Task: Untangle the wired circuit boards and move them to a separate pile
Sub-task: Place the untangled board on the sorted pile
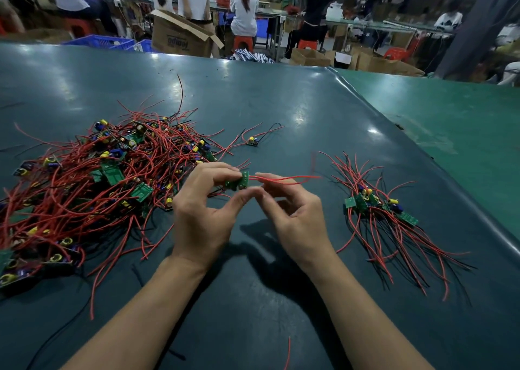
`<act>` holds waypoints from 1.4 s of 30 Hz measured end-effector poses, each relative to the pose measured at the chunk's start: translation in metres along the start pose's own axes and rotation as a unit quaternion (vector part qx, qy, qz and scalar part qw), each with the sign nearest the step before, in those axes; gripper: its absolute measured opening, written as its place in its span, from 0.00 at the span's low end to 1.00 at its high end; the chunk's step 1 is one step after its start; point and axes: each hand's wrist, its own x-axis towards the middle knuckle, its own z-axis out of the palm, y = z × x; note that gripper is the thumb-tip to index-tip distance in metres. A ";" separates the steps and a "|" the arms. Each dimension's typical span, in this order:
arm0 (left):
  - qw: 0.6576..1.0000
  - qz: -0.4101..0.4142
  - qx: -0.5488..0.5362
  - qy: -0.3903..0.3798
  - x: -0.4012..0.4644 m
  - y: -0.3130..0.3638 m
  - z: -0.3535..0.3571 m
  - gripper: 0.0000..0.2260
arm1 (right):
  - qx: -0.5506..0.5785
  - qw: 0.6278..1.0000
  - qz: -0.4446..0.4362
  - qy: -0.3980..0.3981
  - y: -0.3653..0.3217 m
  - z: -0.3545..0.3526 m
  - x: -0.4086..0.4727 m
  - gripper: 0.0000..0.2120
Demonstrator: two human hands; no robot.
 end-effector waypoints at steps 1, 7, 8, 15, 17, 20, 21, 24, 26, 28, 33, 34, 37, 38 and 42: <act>1.000 0.005 0.018 -0.008 0.000 -0.001 -0.001 0.12 | 0.054 0.998 0.020 -0.016 -0.002 0.003 -0.002 0.13; 0.997 0.011 0.058 -0.049 -0.001 -0.004 -0.002 0.08 | 0.269 0.946 0.178 -0.013 -0.005 0.001 -0.001 0.06; 0.996 0.020 0.065 -0.063 -0.001 -0.004 -0.001 0.07 | 0.262 0.948 0.184 0.002 -0.005 0.000 -0.001 0.06; 0.991 0.032 0.025 -0.126 -0.003 0.000 0.003 0.07 | 0.252 0.933 0.247 0.069 -0.001 -0.006 0.006 0.07; 0.990 0.030 0.023 -0.136 -0.004 0.001 0.004 0.06 | 0.252 0.927 0.269 0.075 0.000 -0.007 0.008 0.12; 0.989 0.021 0.027 -0.145 -0.004 0.000 0.004 0.04 | 0.251 0.926 0.263 0.100 0.002 -0.006 0.009 0.11; 0.989 0.019 0.028 -0.146 -0.004 -0.001 0.004 0.04 | 0.255 0.924 0.259 0.116 0.003 -0.006 0.010 0.11; 0.988 0.023 0.024 -0.153 -0.003 -0.002 0.005 0.03 | 0.295 0.901 0.281 0.153 0.004 -0.007 0.013 0.13; 0.986 0.030 0.012 -0.161 -0.004 -0.001 0.006 0.03 | 0.323 0.880 0.304 0.166 0.006 -0.008 0.016 0.19; 0.986 0.032 0.005 -0.166 -0.006 -0.001 0.007 0.02 | 0.334 0.875 0.306 0.174 0.007 -0.010 0.017 0.18; 0.987 0.021 0.006 -0.159 -0.006 -0.004 0.004 0.02 | 0.370 0.856 0.295 0.208 0.009 -0.018 0.019 0.05; 0.987 0.020 0.004 -0.161 -0.006 -0.004 0.005 0.02 | 0.372 0.855 0.294 0.211 0.009 -0.020 0.020 0.05; 0.986 0.016 0.000 -0.169 -0.006 -0.003 0.005 0.02 | 0.319 0.877 0.285 0.220 0.011 -0.022 0.020 0.06; 0.985 0.013 0.001 -0.172 -0.006 -0.003 0.005 0.02 | 0.285 0.888 0.281 0.226 0.012 -0.022 0.020 0.07; 0.985 0.005 0.016 -0.169 -0.005 -0.003 0.003 0.01 | 0.256 0.896 0.288 0.220 0.011 -0.022 0.020 0.06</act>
